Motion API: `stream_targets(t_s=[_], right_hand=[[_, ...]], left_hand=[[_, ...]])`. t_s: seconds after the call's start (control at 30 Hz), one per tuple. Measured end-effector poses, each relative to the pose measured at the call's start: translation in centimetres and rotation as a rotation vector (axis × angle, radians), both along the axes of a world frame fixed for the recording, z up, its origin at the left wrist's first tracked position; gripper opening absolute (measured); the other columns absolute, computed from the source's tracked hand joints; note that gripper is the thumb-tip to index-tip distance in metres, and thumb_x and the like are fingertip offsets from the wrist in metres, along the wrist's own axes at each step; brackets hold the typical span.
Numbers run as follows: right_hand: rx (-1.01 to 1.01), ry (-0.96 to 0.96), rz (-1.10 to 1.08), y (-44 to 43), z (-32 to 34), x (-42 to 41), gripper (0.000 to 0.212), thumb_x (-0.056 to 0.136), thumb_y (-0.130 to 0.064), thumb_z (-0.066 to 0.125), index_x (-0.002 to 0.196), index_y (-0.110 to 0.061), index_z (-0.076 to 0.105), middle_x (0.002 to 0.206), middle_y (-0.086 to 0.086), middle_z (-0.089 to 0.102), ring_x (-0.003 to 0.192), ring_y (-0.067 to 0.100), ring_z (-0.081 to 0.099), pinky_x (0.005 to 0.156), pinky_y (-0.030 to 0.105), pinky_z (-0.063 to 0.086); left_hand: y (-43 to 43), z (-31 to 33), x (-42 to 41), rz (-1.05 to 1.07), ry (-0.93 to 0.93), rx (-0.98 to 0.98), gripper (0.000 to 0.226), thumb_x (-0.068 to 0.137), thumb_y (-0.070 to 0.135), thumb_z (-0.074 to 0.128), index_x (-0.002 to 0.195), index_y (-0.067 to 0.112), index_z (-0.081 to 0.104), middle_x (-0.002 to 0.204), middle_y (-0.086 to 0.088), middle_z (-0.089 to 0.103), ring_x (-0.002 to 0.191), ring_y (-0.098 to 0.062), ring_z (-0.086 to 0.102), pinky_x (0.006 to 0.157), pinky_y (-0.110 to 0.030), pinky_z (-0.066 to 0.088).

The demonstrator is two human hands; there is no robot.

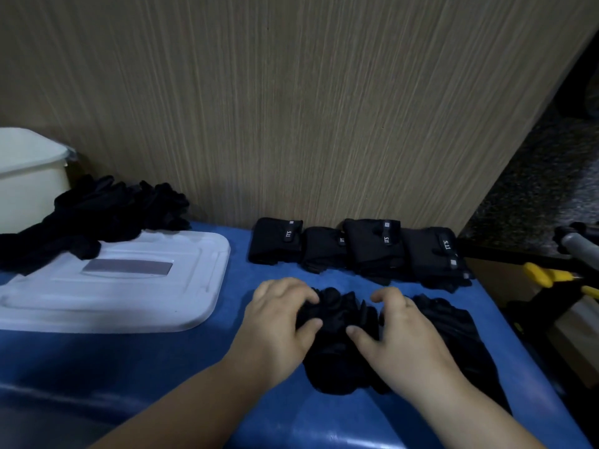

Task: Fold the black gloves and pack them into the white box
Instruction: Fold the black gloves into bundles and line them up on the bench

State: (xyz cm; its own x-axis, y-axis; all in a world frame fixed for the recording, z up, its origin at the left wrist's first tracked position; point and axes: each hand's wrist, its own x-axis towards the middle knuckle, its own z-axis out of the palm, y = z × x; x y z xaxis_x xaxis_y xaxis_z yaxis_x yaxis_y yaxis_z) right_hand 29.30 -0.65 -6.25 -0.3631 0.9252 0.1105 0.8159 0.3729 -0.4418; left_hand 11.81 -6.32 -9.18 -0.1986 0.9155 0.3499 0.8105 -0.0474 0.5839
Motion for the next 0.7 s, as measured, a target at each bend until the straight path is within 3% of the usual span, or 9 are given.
stream_targets(t_s=[0.1,0.2,0.3,0.37,0.53,0.6,0.7], right_hand=[[0.005,0.084,0.016,0.3,0.1,0.0,0.036,0.078,-0.047,0.071,0.096,-0.033,0.043,0.087,-0.016,0.049,0.077,0.001,0.049,0.059,0.013,0.033],[-0.020,0.069,0.144,0.2,0.0,-0.1,0.024,0.077,-0.044,0.072,0.081,-0.036,0.050,0.086,-0.016,0.051,0.080,-0.002,0.049,0.064,0.012,0.037],[-0.052,0.003,0.273,-0.1,-0.3,-0.1,0.017,0.083,-0.043,0.067,0.097,-0.041,0.056,0.091,-0.029,0.045,0.091,-0.009,0.043,0.075,0.002,0.033],[-0.055,-0.016,0.315,0.0,-0.5,-0.1,0.026,0.087,-0.040,0.064,0.114,-0.039,0.060,0.092,-0.035,0.042,0.099,-0.010,0.041,0.080,-0.001,0.029],[-0.042,-0.021,0.358,0.1,-0.9,0.0,0.034,0.098,-0.028,0.050,0.131,-0.032,0.055,0.125,-0.024,0.050,0.120,-0.004,0.037,0.091,-0.002,0.021],[-0.043,-0.022,0.370,0.2,-1.2,0.0,0.034,0.099,-0.027,0.047,0.132,-0.027,0.056,0.122,-0.026,0.043,0.117,-0.004,0.038,0.090,-0.004,0.023],[-0.030,-0.061,0.385,0.2,-1.0,0.1,0.040,0.098,-0.038,0.046,0.136,-0.027,0.051,0.111,-0.020,0.038,0.111,-0.001,0.037,0.094,0.007,0.030]], left_hand=[[-0.1,-0.2,0.5,-0.118,0.119,-0.073,0.035,0.093,0.046,0.050,0.127,0.039,0.049,0.130,0.029,0.042,0.129,0.006,0.022,0.107,-0.018,0.013],[-0.1,-0.9,0.4,-0.191,0.239,-0.256,0.052,0.096,0.052,0.038,0.146,0.039,0.028,0.151,0.026,0.024,0.142,0.004,0.004,0.117,-0.025,-0.002],[0.0,-0.9,0.1,-0.231,0.289,-0.368,0.057,0.098,0.052,0.033,0.150,0.037,0.015,0.156,0.023,0.013,0.143,0.003,-0.005,0.118,-0.033,-0.011],[0.1,-0.8,0.0,-0.248,0.289,-0.384,0.060,0.098,0.052,0.034,0.151,0.037,0.012,0.157,0.023,0.012,0.143,0.003,-0.007,0.118,-0.036,-0.012],[0.0,-0.7,-0.2,-0.264,0.237,-0.380,0.063,0.096,0.051,0.039,0.150,0.038,0.009,0.156,0.019,0.017,0.143,0.004,-0.007,0.117,-0.036,-0.014],[-0.2,-0.5,-0.1,-0.258,0.207,-0.345,0.061,0.096,0.049,0.042,0.149,0.040,0.015,0.155,0.019,0.021,0.143,0.004,-0.005,0.118,-0.035,-0.013],[-0.3,-0.3,0.1,-0.238,0.210,-0.278,0.053,0.096,0.046,0.044,0.145,0.041,0.026,0.153,0.024,0.023,0.142,0.006,-0.002,0.118,-0.030,-0.009]])
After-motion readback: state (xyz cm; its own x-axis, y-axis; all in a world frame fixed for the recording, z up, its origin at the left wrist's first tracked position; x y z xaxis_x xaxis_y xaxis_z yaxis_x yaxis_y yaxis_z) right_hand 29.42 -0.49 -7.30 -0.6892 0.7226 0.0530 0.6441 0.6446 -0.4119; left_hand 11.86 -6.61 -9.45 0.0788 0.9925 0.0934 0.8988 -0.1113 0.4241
